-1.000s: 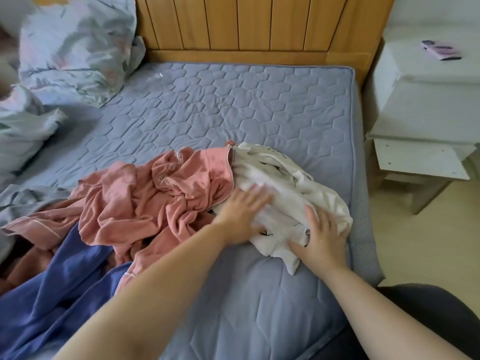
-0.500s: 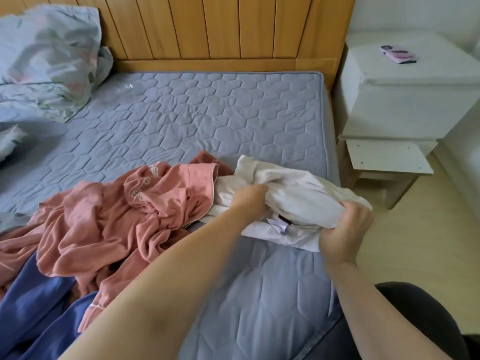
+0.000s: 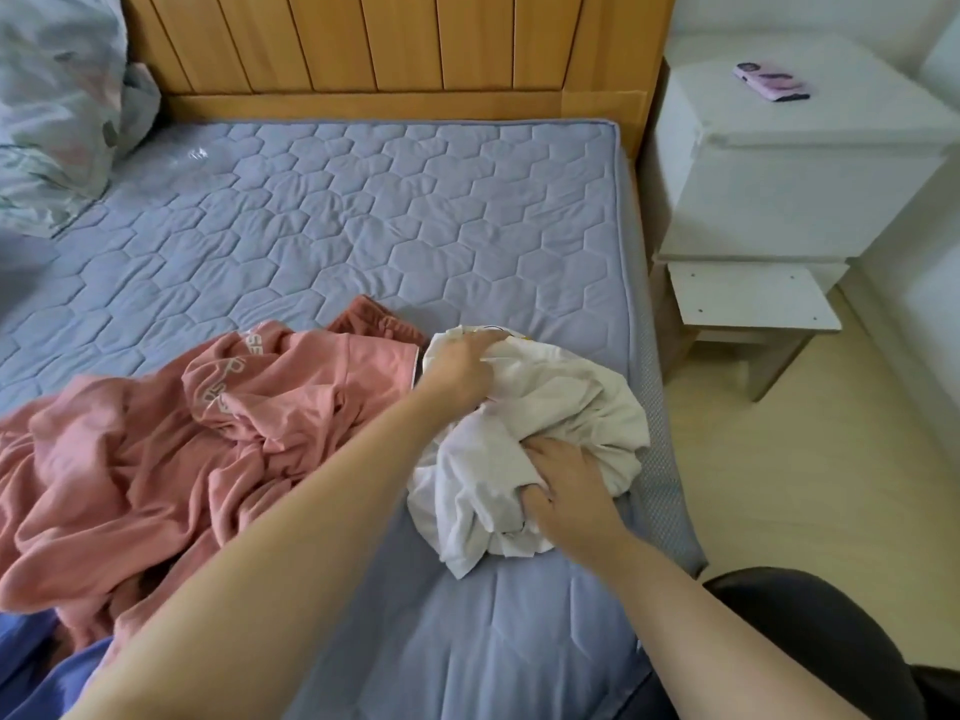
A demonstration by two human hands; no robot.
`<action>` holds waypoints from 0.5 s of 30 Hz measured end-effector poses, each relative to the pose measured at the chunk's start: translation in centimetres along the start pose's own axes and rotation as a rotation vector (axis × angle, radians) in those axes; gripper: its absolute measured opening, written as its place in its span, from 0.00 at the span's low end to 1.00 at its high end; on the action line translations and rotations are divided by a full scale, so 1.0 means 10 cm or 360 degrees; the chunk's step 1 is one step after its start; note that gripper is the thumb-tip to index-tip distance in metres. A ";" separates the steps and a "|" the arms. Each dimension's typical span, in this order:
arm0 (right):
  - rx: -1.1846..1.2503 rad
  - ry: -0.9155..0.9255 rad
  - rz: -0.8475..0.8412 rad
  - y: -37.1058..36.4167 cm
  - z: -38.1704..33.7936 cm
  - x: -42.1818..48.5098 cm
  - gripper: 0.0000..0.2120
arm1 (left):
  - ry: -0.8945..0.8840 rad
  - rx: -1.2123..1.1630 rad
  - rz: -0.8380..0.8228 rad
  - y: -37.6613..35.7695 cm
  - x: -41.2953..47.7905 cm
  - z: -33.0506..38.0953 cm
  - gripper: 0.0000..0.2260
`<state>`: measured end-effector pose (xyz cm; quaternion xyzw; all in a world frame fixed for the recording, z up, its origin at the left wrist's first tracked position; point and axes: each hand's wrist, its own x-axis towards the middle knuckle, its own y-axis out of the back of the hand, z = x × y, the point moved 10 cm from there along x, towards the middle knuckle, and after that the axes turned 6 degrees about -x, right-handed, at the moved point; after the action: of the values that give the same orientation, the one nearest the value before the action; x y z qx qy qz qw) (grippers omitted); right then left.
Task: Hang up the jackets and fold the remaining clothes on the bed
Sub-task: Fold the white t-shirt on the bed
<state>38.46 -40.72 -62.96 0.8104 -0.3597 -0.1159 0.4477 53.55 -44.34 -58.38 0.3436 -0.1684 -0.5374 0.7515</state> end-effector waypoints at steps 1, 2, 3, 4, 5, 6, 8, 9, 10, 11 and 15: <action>-0.0030 0.0033 -0.0008 -0.03 -0.02 0.01 0.21 | 0.0009 0.0184 -0.0063 -0.20 -0.02 -0.12 0.23; -0.0028 0.0036 -0.0006 -0.04 0.00 0.02 0.20 | 0.0038 0.0332 -0.0173 -0.46 -0.06 -0.30 0.26; -0.0011 0.0030 -0.0002 -0.04 0.01 0.03 0.21 | 0.0073 0.0404 -0.0262 -0.68 -0.12 -0.48 0.31; 0.0024 0.0018 0.0005 -0.04 0.03 0.04 0.22 | 0.0100 0.0423 -0.0262 -0.80 -0.15 -0.64 0.33; 0.0076 0.0006 0.0025 -0.02 0.04 0.05 0.24 | 0.0131 0.0425 -0.0208 -0.84 -0.17 -0.76 0.31; 0.0147 -0.0026 0.0112 0.04 0.06 0.08 0.24 | 0.0150 0.0432 -0.0134 -0.84 -0.17 -0.84 0.29; 0.0221 -0.0148 0.0506 0.35 0.14 0.15 0.20 | 0.0131 0.0483 -0.0035 -0.79 -0.21 -0.81 0.28; 0.0148 -0.0196 0.0727 0.52 0.20 0.20 0.17 | 0.0117 0.0505 -0.0015 -0.77 -0.22 -0.76 0.30; 0.0018 -0.0221 0.0883 0.65 0.24 0.28 0.15 | 0.0103 0.0526 -0.0007 -0.79 -0.20 -0.76 0.32; -0.0128 -0.0232 0.0956 0.73 0.27 0.40 0.13 | 0.0100 0.0539 0.0009 -0.79 -0.20 -0.76 0.34; -0.0272 -0.0558 0.0501 0.61 0.72 1.05 0.14 | 0.0094 0.0560 0.0048 -0.80 -0.17 -0.80 0.37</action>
<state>39.41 -54.66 -60.77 0.6711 -0.5425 -0.2135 0.4580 52.38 -41.60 -69.45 0.4827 -0.2429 -0.4779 0.6925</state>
